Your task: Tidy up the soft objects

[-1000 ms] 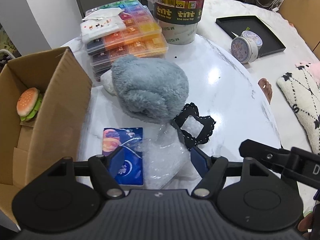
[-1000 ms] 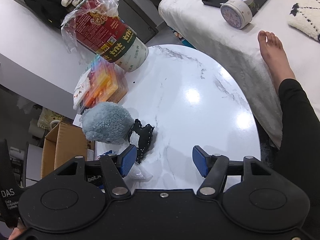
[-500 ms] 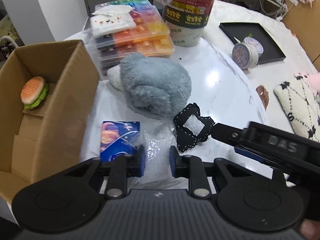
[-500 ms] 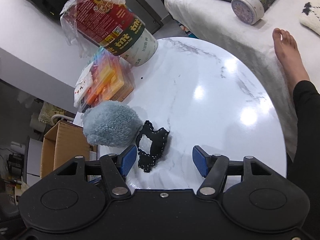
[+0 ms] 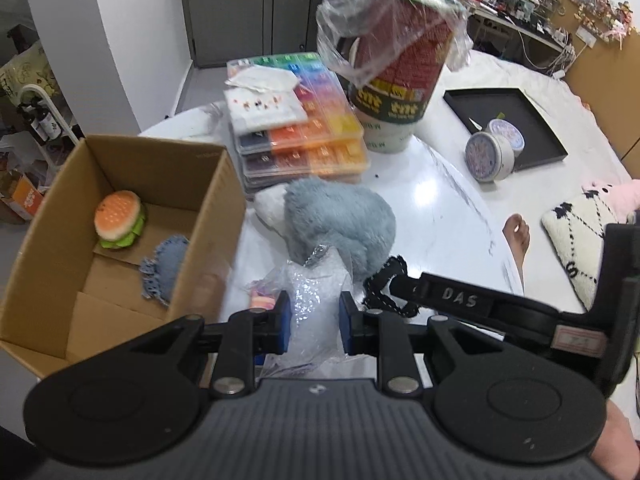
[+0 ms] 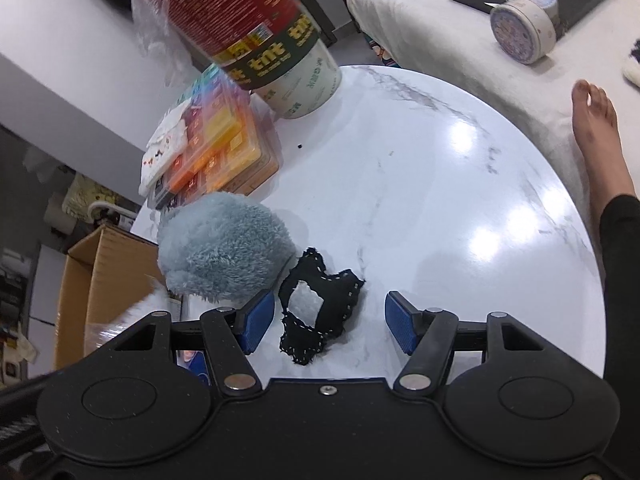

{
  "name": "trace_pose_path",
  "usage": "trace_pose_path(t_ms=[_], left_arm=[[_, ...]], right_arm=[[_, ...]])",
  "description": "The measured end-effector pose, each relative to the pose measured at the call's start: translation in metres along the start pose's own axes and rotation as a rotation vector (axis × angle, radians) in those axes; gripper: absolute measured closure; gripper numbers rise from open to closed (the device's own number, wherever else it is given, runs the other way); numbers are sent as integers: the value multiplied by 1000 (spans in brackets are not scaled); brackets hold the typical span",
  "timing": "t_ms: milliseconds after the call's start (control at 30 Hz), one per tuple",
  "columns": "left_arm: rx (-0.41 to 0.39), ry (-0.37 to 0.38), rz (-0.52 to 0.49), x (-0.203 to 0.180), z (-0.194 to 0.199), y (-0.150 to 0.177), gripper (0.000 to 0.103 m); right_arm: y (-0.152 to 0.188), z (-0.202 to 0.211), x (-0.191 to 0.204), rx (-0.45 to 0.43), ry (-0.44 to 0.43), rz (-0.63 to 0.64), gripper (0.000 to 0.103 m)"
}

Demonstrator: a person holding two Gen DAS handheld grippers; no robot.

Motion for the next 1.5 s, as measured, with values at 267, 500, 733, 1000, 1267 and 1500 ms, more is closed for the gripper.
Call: trace_pose_path(t_ms=[267,500,733,1000,1267,1500], left_arm=[[-21,-1,16,13,16,-7,80],[-34,-1,41,29,29,-7,80],[-45,1,61,44,41,-8,80],[-61,-4,70,65,56,-8,80],[-57,-38,66,91,66,-6,80],[-63,-53,90,115,77,-2,80]], right_arm=[[1,-10,21,-3,67,101,41],[11,-13,35,26,119,185,76],[18,5,38,12,129,172,77],[23,38,51,-30,118,147,77],[22,66,74,-74,107,169,77],[22,89,100,-103,98,202,77]])
Point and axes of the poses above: each gripper's, at about its wrist camera, not at the fingertips, and z roughly against the way its jaws point, x to its left, y to its underside, the point moved 6 cm from there along -z, roughly the way its jaws point, and after that the axes turned 6 degrees about y, right-handed, at the moved point
